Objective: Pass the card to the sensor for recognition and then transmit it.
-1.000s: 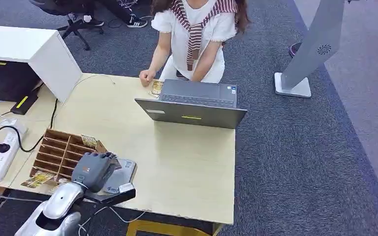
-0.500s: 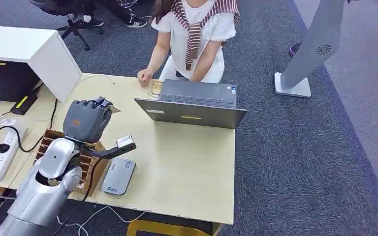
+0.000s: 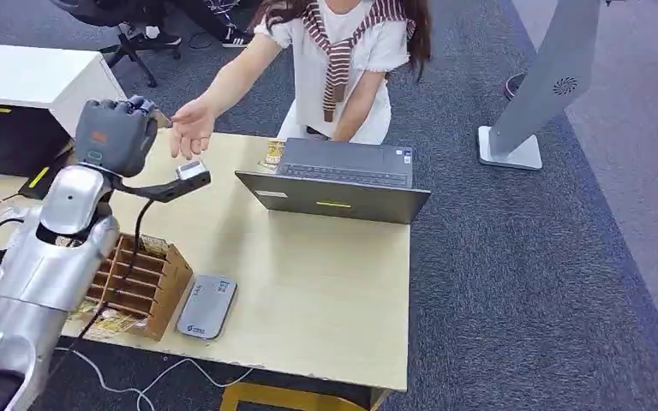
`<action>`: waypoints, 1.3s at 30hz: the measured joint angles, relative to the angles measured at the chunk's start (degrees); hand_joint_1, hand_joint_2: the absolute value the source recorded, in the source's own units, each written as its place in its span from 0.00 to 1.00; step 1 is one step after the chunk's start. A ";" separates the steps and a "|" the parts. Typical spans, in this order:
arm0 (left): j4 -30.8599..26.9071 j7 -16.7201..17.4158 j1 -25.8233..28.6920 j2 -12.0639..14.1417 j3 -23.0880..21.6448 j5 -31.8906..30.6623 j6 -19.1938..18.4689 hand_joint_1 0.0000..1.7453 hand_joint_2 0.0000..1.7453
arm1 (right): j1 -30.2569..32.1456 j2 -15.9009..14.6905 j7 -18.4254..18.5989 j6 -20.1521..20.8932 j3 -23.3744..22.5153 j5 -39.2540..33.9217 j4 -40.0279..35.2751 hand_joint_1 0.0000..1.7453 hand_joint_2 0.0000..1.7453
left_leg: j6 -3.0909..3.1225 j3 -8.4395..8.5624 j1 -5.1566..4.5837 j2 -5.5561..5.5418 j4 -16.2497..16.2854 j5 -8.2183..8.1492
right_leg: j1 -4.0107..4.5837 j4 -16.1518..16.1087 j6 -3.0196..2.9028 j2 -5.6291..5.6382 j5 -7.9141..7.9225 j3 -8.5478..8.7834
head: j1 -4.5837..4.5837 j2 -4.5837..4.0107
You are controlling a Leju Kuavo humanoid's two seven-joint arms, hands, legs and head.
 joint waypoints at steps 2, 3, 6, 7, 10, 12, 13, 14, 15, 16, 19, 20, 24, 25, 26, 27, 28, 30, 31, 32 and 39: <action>3.76 0.28 -2.90 -0.24 0.00 -0.85 -0.11 1.00 1.00 | -0.03 0.00 0.00 0.04 0.13 0.00 0.04 0.00 1.00 | 0.00 0.00 0.00 0.01 0.00 0.00 | 0.00 0.00 0.00 0.02 0.01 0.00 | 0.00 0.00; 5.33 0.39 -4.00 -0.44 0.00 -1.20 -0.15 1.00 1.00 | -0.04 -0.02 0.02 0.09 0.17 0.00 0.04 0.00 1.00 | 0.00 0.00 0.00 0.01 0.00 0.00 | 0.00 0.00 0.00 0.02 0.01 0.00 | 0.02 0.00; 9.16 0.83 -6.33 -1.31 0.00 -1.90 -0.15 1.00 1.00 | -0.04 -0.04 0.57 0.11 0.33 -0.02 0.04 0.00 1.00 | 0.00 0.00 0.00 0.02 0.00 0.00 | -0.01 0.00 0.01 0.02 0.01 0.00 | 0.02 0.00; 9.94 0.92 -6.80 -1.49 0.00 -1.94 -0.15 1.00 1.00 | -0.04 -0.04 0.61 0.11 0.39 -0.04 0.04 0.00 1.00 | 0.00 0.00 -0.01 0.02 0.00 0.00 | -0.01 0.00 0.01 0.02 0.01 0.00 | 0.02 0.00; 11.99 1.42 -7.58 -2.10 0.00 -2.08 -0.15 1.00 1.00 | -0.02 -0.13 0.76 0.11 0.55 -0.07 0.04 0.00 1.00 | 0.00 0.00 -0.01 0.04 0.00 0.00 | -0.01 0.00 0.01 0.07 0.01 -0.01 | 0.00 0.00; 12.95 1.46 -7.85 -2.45 0.00 -2.03 0.04 1.00 1.00 | -0.03 -0.17 0.76 0.09 0.57 -0.07 0.04 0.00 1.00 | 0.00 0.00 -0.01 0.06 0.00 0.00 | -0.01 0.00 0.01 0.09 0.01 -0.02 | 0.02 0.00; 13.32 1.46 -7.93 -2.54 0.00 -1.94 0.18 1.00 1.00 | -0.03 -0.17 0.76 0.09 0.57 -0.07 0.04 0.00 1.00 | 0.00 0.00 -0.01 0.06 0.00 0.00 | -0.01 0.00 0.01 0.09 0.01 -0.02 | 0.00 0.00; 13.67 1.46 -7.99 -2.65 0.00 -1.88 0.35 0.00 1.00 | -0.02 -0.20 0.76 0.09 0.57 -0.07 0.04 0.00 1.00 | 0.00 0.00 -0.01 0.06 0.00 0.00 | -0.01 0.00 0.01 0.09 0.01 -0.02 | 0.02 0.00; 13.98 1.46 -8.01 -2.78 0.00 -1.79 0.46 0.00 1.00 | -0.02 -0.20 0.76 0.09 0.57 -0.07 0.07 0.00 1.00 | 0.00 0.00 -0.01 0.06 0.00 0.00 | -0.01 0.00 0.01 0.09 0.01 -0.02 | 0.00 0.00; 14.24 1.46 -8.01 -2.84 0.00 -1.64 0.79 0.00 1.00 | -0.03 -0.20 0.79 0.09 0.57 -0.07 0.07 0.00 1.00 | 0.00 0.00 -0.01 0.06 0.00 0.00 | -0.01 0.00 0.01 0.09 0.01 -0.02 | 0.00 0.00; 14.81 1.92 -8.00 -3.10 0.00 -1.22 2.18 0.00 1.00 | -0.03 -0.22 0.92 0.06 0.57 -0.07 0.07 0.00 1.00 | 0.00 0.00 -0.01 0.06 0.00 0.00 | -0.01 0.00 0.01 0.08 0.01 -0.02 | 0.02 0.00; 14.96 1.99 -8.00 -3.19 0.00 -1.24 2.38 0.00 1.00 | -0.03 -0.22 0.92 0.02 0.57 -0.07 0.07 0.00 1.00 | 0.00 0.00 -0.01 0.06 0.00 0.00 | 0.00 0.00 0.01 0.08 0.01 -0.02 | 0.02 0.00; 15.12 2.01 -7.77 -3.61 0.00 -1.44 3.76 0.00 1.00 | -0.03 -0.22 0.94 0.00 0.57 -0.22 0.07 0.00 1.00 | 0.00 -0.01 -0.01 0.05 0.00 0.00 | -0.01 0.00 0.01 0.08 0.01 -0.01 | 0.00 0.00; 14.94 1.99 -7.46 -3.72 -0.02 -1.46 4.00 0.00 1.00 | -0.03 -0.22 0.96 -0.02 0.57 -0.22 0.07 0.00 1.00 | 0.00 0.00 -0.01 0.06 0.00 0.00 | -0.01 0.00 0.01 0.08 0.01 -0.01 | 0.02 0.00; 14.38 1.99 -6.91 -3.87 -0.02 -1.46 4.15 0.00 1.00 | -0.03 -0.22 1.01 -0.07 0.57 -0.22 0.07 0.00 1.00 | 0.00 -0.01 -0.01 0.05 0.00 0.00 | -0.01 0.00 0.01 0.08 0.01 -0.01 | 0.00 0.00; 13.50 1.95 -6.05 -4.00 0.00 -1.42 4.30 0.00 1.00 | -0.02 -0.22 1.09 -0.07 0.57 -0.24 0.07 0.00 1.00 | 0.00 -0.01 -0.01 0.06 0.00 0.00 | -0.01 0.00 0.01 0.08 0.02 -0.01 | 0.02 0.00; 12.37 1.81 -5.00 -4.20 0.00 -1.14 4.74 0.00 1.00 | -0.02 -0.22 1.09 -0.09 0.57 -0.35 0.07 0.00 1.00 | 0.00 -0.01 -0.01 0.06 0.00 0.00 | -0.01 0.00 0.01 0.08 0.02 -0.01 | 0.00 0.00; 9.27 1.36 -2.39 -4.39 0.00 -0.44 5.83 0.00 1.00 | -0.03 -0.22 1.09 -0.18 0.57 -0.94 0.07 0.00 1.00 | 0.00 -0.02 -0.02 0.06 0.00 -0.01 | -0.02 0.00 0.02 0.08 0.01 -0.01 | 0.02 0.00; 7.57 1.20 -0.84 -4.46 0.00 -0.02 6.17 0.00 1.00 | -0.02 -0.22 1.09 -0.24 0.57 -1.27 0.07 0.00 1.00 | 0.00 -0.03 -0.03 0.06 0.00 -0.01 | -0.02 0.00 0.01 0.09 0.01 -0.01 | 0.00 0.00; 5.45 0.76 0.76 -4.46 0.00 0.51 6.56 0.00 1.00 | 0.00 -0.22 1.09 -0.26 0.57 -1.42 0.07 0.00 1.00 | 0.00 -0.03 -0.03 0.07 0.00 -0.01 | -0.02 0.00 0.01 0.09 0.01 -0.01 | 0.02 0.00; -13.85 -1.88 19.26 -3.21 0.46 4.11 10.75 0.00 1.00 | 0.27 -0.22 1.55 -1.27 -0.20 -4.17 0.07 0.00 1.00 | 0.05 -0.04 -0.04 0.24 -0.05 -0.13 | -0.02 0.00 0.02 0.27 -0.05 -0.05 | 0.00 0.00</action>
